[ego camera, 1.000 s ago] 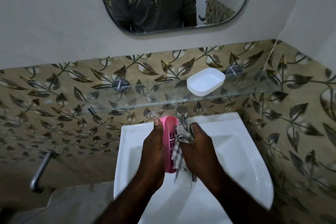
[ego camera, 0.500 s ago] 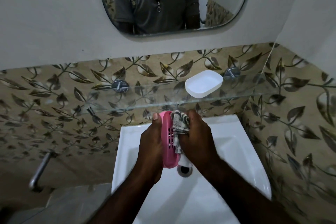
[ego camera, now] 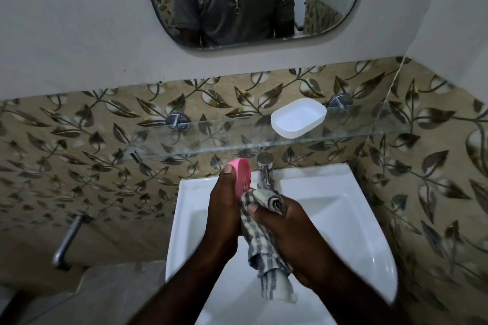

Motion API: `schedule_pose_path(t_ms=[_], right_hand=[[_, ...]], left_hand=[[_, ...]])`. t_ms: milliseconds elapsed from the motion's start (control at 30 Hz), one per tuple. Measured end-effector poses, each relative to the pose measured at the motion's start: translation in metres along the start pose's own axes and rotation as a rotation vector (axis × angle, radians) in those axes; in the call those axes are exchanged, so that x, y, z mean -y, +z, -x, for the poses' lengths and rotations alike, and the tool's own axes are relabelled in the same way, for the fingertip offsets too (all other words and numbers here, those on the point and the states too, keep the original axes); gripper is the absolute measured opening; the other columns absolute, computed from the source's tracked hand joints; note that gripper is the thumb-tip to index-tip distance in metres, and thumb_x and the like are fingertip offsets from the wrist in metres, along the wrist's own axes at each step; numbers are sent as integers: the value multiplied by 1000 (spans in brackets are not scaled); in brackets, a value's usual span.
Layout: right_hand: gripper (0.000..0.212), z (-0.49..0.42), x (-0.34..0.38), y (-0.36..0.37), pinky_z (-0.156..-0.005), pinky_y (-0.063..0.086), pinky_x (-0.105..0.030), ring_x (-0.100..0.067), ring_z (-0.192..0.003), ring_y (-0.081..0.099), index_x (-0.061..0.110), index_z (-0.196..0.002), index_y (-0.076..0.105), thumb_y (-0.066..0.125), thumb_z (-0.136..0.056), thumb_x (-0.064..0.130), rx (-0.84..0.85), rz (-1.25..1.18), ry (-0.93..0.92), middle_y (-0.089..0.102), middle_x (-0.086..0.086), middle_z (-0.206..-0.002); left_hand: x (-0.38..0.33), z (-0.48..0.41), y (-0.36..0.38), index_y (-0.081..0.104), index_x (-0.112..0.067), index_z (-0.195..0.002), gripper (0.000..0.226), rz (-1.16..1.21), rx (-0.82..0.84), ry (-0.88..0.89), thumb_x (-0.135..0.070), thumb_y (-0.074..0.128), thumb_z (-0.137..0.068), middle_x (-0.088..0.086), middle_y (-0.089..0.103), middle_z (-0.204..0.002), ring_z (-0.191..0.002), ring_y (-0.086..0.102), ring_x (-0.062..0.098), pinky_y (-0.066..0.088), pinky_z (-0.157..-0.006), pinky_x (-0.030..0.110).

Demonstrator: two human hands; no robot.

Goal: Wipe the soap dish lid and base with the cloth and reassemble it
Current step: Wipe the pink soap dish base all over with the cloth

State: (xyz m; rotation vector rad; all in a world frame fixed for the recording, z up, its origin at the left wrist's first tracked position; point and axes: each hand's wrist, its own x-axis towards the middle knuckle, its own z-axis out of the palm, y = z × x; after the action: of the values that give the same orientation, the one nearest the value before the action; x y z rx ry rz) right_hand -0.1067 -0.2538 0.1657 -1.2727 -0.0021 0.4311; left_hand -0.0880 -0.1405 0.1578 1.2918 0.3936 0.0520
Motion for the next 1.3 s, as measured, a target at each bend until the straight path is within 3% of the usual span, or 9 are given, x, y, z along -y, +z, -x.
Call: schedule_pose_path(t_ms=[100,333,433,533,600,733,900,1067,1300], right_hand=[[15,-9,7,-4,-79,58,-44,-32,-87,73,10,-105,69,65,-91,12,-79,-46,-74,75,-15,-97],[29,-4,-6,-5,-81,59,-37,-18,-88,73,21,-101,65,82,-77,21,-121,269,-160,76,1,-94],[24,-4,-13,-4,-85,57,-46,-21,-86,72,18,-92,67,83,-75,14,-174,230,-176,76,-3,-90],[26,-4,-14,-13,-90,51,-62,-40,-98,68,14,-96,68,78,-73,18,-127,39,-126,73,-16,-102],[36,-4,-12,-13,-91,49,-65,-48,-104,63,9,-104,66,77,-71,21,-57,-25,-110,70,-22,-108],[23,-13,-8,7,-77,59,-40,-27,-87,71,9,-101,68,77,-80,9,-85,169,-140,75,-11,-95],[16,-22,-10,22,-69,55,-25,-8,-73,70,22,-80,76,82,-73,9,-205,469,-146,77,3,-78],[7,-19,10,28,-52,49,-18,-10,-56,65,8,-77,73,78,-76,3,-246,413,-121,72,-3,-63],[22,-25,24,29,-79,54,-31,-16,-84,70,17,-95,72,77,-77,6,-588,614,-364,74,0,-88]], left_hand=[[7,-2,-6,61,-10,-125,79,47,33,-71,-71,62,-74,20,66,-121,-113,63,38,47,-100,58],[7,-9,-23,61,-21,-121,79,-145,-12,70,-66,76,-58,6,73,-105,-93,72,23,59,-81,42],[-3,-9,-34,69,-19,-106,51,-149,53,106,-51,80,-68,2,76,-94,-83,71,16,57,-67,25],[-13,-13,-56,72,-14,-95,41,37,168,58,-40,85,-66,9,73,-95,-89,65,27,55,-79,41],[-17,-12,-65,70,-11,-104,62,114,301,-23,-45,88,-56,16,71,-107,-97,65,35,53,-86,51],[-15,-9,-76,67,-1,-116,82,375,533,-307,-30,94,-44,24,67,-110,-92,68,35,58,-72,46],[-13,-10,-93,57,-1,-123,64,352,610,-235,-5,71,-61,22,67,-100,-88,67,31,57,-74,47],[-9,-22,-108,55,-2,-129,71,203,476,-179,-20,78,-64,33,58,-125,-118,54,52,38,-101,70],[-13,-29,-118,62,-21,-119,64,-270,559,5,-41,69,-59,-4,74,-106,-99,68,15,50,-84,26]])
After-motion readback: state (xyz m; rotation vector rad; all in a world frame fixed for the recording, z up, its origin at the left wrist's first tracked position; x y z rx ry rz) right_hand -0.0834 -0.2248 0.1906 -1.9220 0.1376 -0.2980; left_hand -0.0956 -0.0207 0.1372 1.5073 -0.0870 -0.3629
